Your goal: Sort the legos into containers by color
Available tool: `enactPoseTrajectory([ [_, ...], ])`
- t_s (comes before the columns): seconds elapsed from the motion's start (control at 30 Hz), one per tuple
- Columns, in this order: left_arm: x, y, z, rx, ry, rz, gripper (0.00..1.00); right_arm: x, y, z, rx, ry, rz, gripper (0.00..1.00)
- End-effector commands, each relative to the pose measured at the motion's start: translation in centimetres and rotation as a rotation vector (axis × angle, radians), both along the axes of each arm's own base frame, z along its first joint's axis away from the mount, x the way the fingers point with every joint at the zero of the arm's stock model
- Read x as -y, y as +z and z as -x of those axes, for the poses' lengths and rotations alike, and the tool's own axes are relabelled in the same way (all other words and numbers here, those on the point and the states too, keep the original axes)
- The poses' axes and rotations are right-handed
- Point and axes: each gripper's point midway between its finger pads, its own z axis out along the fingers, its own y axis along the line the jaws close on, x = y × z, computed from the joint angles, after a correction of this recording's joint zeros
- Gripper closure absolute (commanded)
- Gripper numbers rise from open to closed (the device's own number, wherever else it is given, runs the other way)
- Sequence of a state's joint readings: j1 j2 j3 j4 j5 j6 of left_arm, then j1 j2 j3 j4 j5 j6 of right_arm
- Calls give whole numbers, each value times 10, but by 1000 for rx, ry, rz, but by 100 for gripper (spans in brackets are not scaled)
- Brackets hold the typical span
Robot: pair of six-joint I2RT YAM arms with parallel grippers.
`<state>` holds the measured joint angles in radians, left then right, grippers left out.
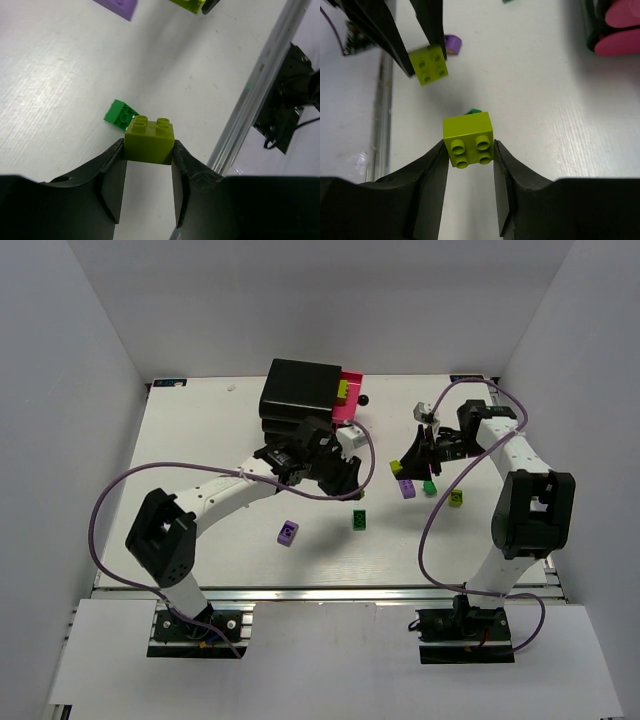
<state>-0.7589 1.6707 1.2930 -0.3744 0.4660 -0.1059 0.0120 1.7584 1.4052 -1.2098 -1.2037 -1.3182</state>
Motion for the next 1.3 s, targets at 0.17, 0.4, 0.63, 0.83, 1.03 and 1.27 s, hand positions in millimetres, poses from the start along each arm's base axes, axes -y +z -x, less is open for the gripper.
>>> enactPoseTrajectory([
  [0.17,-8,103,-108,238,374,113,100,9,15,-53,112,-230,86,100],
  [0.4,-19,121,-180,349,635,49,100,9,12,-47,111,-238,90,100],
  [0.63,-30,107,-220,401,789,-70,100,9,7,-38,101,-234,85,100],
  [0.83,-35,89,-229,400,825,-131,100,9,7,-32,109,-230,84,100],
  [1.03,-36,79,-229,385,833,-152,86,9,6,-29,107,-227,89,98],
  [1.27,-39,90,-229,398,857,-132,38,10,9,-31,121,-225,94,97],
])
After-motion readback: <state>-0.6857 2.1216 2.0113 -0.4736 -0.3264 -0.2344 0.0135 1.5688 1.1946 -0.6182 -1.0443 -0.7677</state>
